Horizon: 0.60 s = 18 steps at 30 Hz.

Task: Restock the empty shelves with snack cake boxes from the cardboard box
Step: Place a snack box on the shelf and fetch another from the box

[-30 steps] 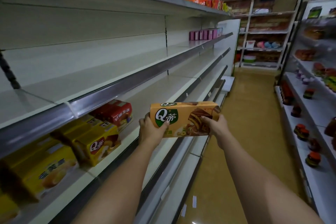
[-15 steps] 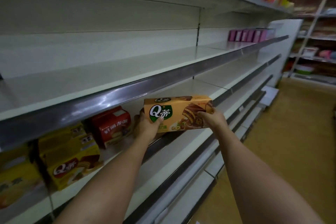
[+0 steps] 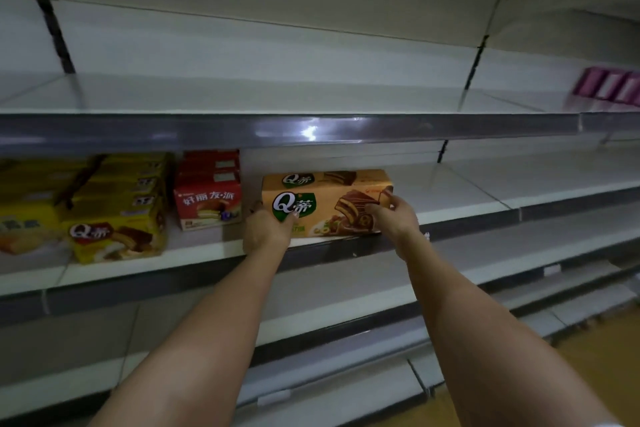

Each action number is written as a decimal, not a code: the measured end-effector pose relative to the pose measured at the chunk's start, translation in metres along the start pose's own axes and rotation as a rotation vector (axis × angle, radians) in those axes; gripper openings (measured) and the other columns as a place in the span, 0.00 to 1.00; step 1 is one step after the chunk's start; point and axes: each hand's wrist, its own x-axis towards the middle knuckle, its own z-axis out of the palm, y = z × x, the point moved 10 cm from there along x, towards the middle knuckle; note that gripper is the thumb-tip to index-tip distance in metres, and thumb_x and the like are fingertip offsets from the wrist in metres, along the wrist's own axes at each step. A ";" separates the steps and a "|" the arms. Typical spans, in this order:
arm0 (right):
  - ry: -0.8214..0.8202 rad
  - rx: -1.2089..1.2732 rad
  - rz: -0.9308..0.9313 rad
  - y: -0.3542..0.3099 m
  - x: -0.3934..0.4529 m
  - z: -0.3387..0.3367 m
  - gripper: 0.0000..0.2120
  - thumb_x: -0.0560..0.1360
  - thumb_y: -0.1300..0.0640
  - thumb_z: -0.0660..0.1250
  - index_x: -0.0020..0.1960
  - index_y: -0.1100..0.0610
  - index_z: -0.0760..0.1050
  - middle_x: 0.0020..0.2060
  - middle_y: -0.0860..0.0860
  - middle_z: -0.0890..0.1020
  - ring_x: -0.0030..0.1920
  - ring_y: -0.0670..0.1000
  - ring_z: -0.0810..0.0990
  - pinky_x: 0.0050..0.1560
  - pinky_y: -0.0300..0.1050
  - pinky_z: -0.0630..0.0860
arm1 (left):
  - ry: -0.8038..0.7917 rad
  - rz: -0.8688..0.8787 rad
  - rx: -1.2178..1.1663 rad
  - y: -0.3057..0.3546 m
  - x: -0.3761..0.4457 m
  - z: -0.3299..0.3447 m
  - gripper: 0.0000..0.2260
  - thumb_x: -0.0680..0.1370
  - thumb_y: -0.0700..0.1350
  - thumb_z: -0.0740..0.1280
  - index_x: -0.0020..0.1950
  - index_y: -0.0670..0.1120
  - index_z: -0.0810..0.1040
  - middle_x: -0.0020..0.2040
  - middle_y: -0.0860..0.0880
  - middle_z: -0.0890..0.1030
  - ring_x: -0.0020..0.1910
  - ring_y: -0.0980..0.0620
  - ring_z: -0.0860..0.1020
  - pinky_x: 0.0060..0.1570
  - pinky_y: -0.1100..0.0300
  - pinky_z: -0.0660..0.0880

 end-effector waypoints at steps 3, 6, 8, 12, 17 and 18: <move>-0.030 0.085 0.021 0.009 0.012 0.011 0.12 0.75 0.56 0.68 0.57 0.55 0.71 0.54 0.54 0.79 0.56 0.54 0.78 0.62 0.52 0.74 | 0.091 -0.066 -0.168 -0.008 -0.002 -0.002 0.23 0.73 0.52 0.73 0.61 0.39 0.73 0.58 0.39 0.79 0.56 0.39 0.77 0.48 0.50 0.75; -0.052 0.107 0.031 0.012 0.026 0.019 0.16 0.75 0.57 0.67 0.61 0.58 0.69 0.53 0.54 0.77 0.55 0.54 0.76 0.63 0.52 0.73 | 0.138 -0.079 -0.342 -0.008 -0.002 0.004 0.23 0.72 0.46 0.74 0.63 0.41 0.71 0.60 0.40 0.77 0.58 0.39 0.77 0.52 0.49 0.76; -0.082 0.126 0.029 0.009 0.035 0.027 0.16 0.73 0.59 0.67 0.59 0.60 0.70 0.53 0.54 0.78 0.55 0.54 0.77 0.62 0.53 0.73 | 0.132 -0.076 -0.400 -0.007 0.002 0.012 0.23 0.71 0.44 0.72 0.64 0.41 0.70 0.60 0.41 0.77 0.58 0.39 0.77 0.56 0.48 0.76; -0.116 0.146 0.030 0.010 0.061 0.043 0.22 0.69 0.59 0.66 0.62 0.59 0.70 0.54 0.57 0.79 0.53 0.54 0.78 0.60 0.53 0.76 | 0.077 -0.101 -0.403 -0.008 0.018 0.027 0.23 0.69 0.49 0.67 0.62 0.41 0.75 0.62 0.39 0.76 0.63 0.40 0.73 0.61 0.48 0.73; -0.087 0.223 0.033 0.004 0.085 0.058 0.17 0.73 0.61 0.61 0.62 0.58 0.69 0.53 0.57 0.79 0.52 0.56 0.77 0.56 0.51 0.76 | 0.082 -0.066 -0.400 -0.001 0.038 0.029 0.33 0.75 0.44 0.67 0.76 0.46 0.55 0.70 0.43 0.66 0.67 0.41 0.69 0.63 0.53 0.69; -0.084 0.226 0.028 0.002 0.089 0.062 0.15 0.74 0.61 0.61 0.61 0.58 0.70 0.53 0.57 0.79 0.54 0.56 0.77 0.57 0.51 0.76 | 0.092 -0.054 -0.414 0.000 0.043 0.030 0.34 0.74 0.44 0.68 0.76 0.46 0.54 0.70 0.43 0.66 0.68 0.41 0.68 0.65 0.52 0.68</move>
